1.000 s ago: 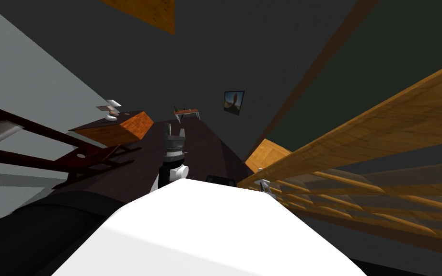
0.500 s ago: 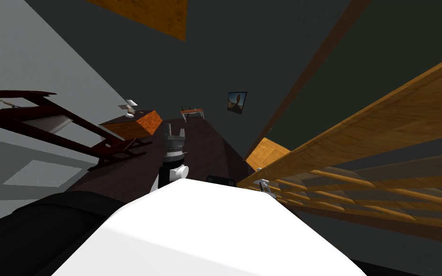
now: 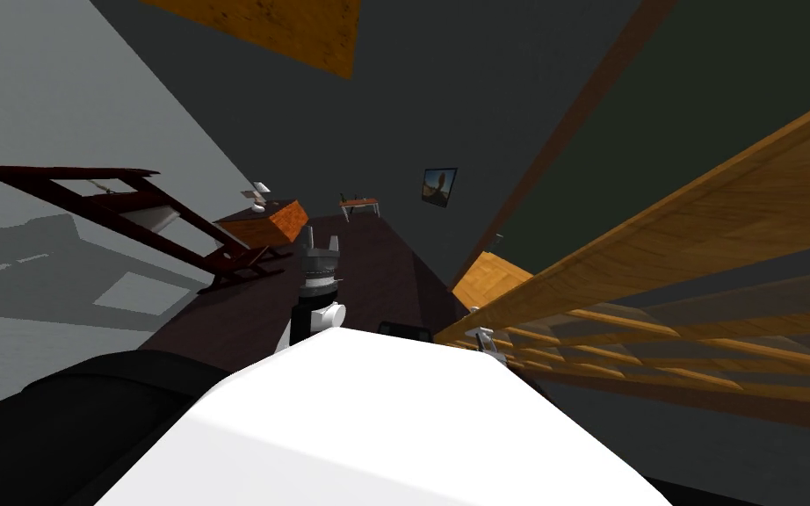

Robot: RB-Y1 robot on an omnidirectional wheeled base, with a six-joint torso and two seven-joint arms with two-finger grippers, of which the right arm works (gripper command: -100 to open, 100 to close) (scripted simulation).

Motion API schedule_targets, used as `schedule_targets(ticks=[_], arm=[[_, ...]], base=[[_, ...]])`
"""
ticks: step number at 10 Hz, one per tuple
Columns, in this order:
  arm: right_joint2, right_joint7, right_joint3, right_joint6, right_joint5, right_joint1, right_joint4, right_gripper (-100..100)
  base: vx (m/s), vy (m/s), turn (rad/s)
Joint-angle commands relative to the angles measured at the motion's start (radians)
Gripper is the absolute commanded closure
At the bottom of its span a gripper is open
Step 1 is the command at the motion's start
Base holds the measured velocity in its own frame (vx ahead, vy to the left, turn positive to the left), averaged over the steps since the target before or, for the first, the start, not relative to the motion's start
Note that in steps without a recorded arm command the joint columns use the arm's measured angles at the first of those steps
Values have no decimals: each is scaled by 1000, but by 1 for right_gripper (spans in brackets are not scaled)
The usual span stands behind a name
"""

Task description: Pull the door open

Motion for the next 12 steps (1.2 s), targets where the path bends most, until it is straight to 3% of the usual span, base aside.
schedule_targets(ticks=[1,12], arm=[[-1,-10,8,-4,5,-5,10,100],[-16,-65,39,-25,28,-50,75,100]], base=[[-226,-8,122],[-182,-28,103]])
